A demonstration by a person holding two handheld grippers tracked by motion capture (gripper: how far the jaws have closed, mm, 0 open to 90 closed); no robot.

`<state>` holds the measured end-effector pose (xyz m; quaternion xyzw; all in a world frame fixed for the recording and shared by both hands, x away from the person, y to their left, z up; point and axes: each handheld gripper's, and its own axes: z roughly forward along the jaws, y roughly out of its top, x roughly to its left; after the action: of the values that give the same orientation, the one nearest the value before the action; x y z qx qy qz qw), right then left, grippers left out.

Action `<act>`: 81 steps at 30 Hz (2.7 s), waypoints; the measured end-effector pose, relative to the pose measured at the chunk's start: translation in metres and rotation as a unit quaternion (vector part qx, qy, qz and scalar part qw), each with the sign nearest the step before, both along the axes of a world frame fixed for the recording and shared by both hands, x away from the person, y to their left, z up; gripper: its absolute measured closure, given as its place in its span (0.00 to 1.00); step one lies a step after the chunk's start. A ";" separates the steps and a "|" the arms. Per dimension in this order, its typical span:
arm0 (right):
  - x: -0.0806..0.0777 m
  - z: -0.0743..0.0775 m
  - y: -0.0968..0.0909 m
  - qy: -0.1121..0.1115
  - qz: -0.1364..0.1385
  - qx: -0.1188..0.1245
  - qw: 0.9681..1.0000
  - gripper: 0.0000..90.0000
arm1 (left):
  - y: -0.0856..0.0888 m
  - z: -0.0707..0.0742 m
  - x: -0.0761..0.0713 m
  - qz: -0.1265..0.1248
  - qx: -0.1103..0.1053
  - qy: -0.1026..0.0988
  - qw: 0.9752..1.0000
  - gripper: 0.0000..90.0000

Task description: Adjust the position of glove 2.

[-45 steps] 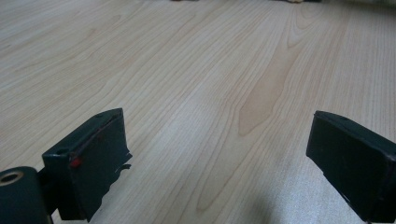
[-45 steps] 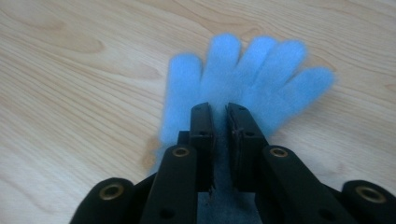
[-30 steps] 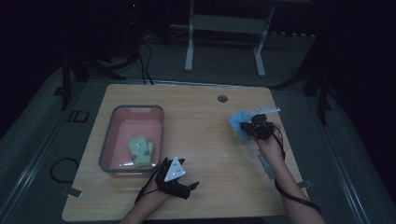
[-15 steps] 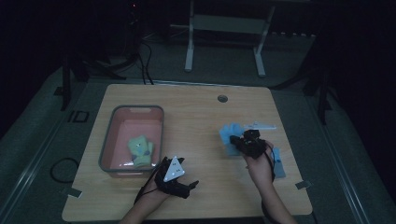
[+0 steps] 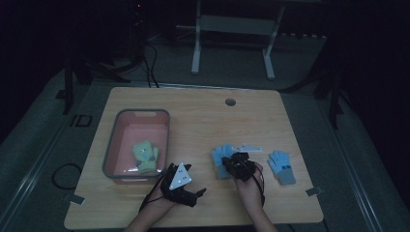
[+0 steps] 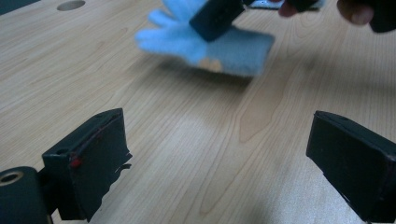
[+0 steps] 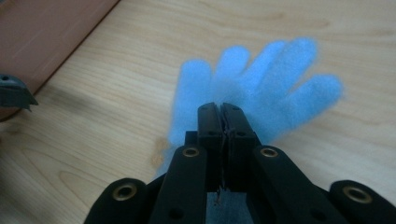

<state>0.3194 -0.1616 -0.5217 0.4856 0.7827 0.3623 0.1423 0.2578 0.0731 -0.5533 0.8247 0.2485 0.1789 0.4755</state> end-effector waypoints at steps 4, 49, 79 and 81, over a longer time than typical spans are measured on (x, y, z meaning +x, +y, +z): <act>0.001 -0.010 -0.001 0.015 -0.001 0.004 1.000 0.97 | -0.001 -0.001 0.000 0.000 0.000 0.002 1.000 0.06; 0.016 0.026 -0.109 -0.065 0.066 -0.061 0.994 0.64 | -0.003 -0.007 -0.001 -0.010 0.013 0.007 1.000 0.06; 0.007 -0.023 -0.217 -0.024 0.061 -0.089 0.994 0.74 | -0.007 -0.013 -0.001 -0.016 0.019 0.016 1.000 0.06; 0.006 -0.024 -0.217 -0.026 0.059 -0.083 0.994 0.82 | -0.007 -0.013 -0.001 -0.016 0.020 0.015 1.000 0.06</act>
<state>0.3250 -0.3782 -0.5456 0.4155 0.8332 0.3164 0.1814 0.2569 0.0658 -0.5665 0.8404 0.2385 0.1635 0.4583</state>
